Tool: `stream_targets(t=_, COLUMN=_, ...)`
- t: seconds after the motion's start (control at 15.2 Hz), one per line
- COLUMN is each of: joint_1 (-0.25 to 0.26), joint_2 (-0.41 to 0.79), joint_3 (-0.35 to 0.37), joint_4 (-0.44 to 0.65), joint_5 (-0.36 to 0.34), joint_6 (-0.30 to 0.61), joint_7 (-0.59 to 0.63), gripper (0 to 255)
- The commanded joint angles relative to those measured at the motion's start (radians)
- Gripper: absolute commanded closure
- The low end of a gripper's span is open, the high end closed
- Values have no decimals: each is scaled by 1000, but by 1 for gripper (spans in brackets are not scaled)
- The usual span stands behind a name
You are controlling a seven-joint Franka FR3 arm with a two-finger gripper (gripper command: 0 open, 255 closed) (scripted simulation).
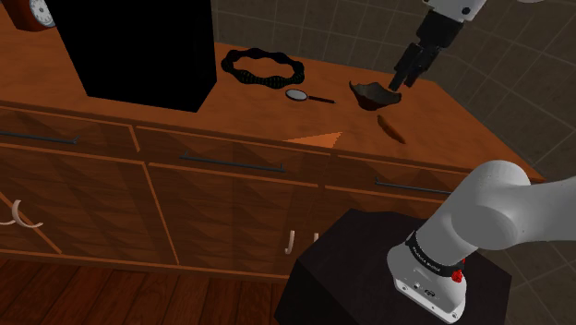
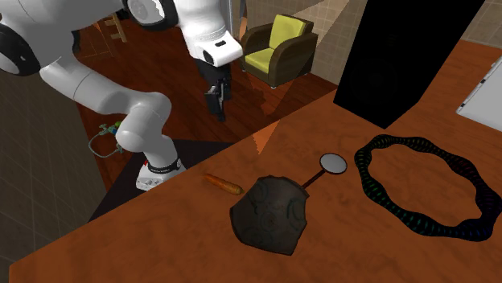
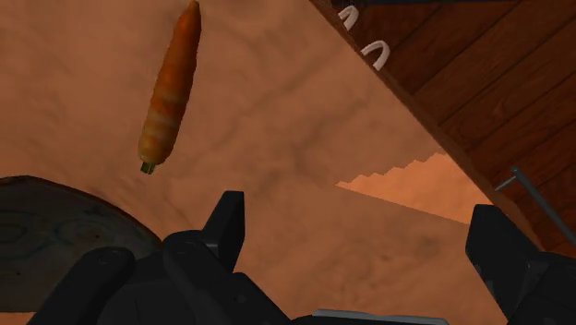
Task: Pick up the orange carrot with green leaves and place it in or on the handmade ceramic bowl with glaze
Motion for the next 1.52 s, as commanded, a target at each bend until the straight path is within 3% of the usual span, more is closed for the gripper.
stream_targets(t=0.0, joint_1=-10, joint_2=-35, joint_3=-41, joint_4=-10, joint_5=-26, joint_6=-31, joint_7=-55, gripper=0)
stream_targets(t=0.53, joint_1=-60, joint_2=-146, joint_3=-223, joint_4=-12, joint_5=-162, joint_6=-155, joint_7=-284, gripper=0)
stream_targets(t=1.06, joint_1=-74, joint_2=-180, joint_3=-241, joint_4=-130, joint_5=-183, joint_6=-72, joint_7=-279, gripper=0)
stream_targets(t=1.45, joint_1=-73, joint_2=-180, joint_3=-241, joint_4=-130, joint_5=-183, joint_6=-72, joint_7=-279, gripper=0)
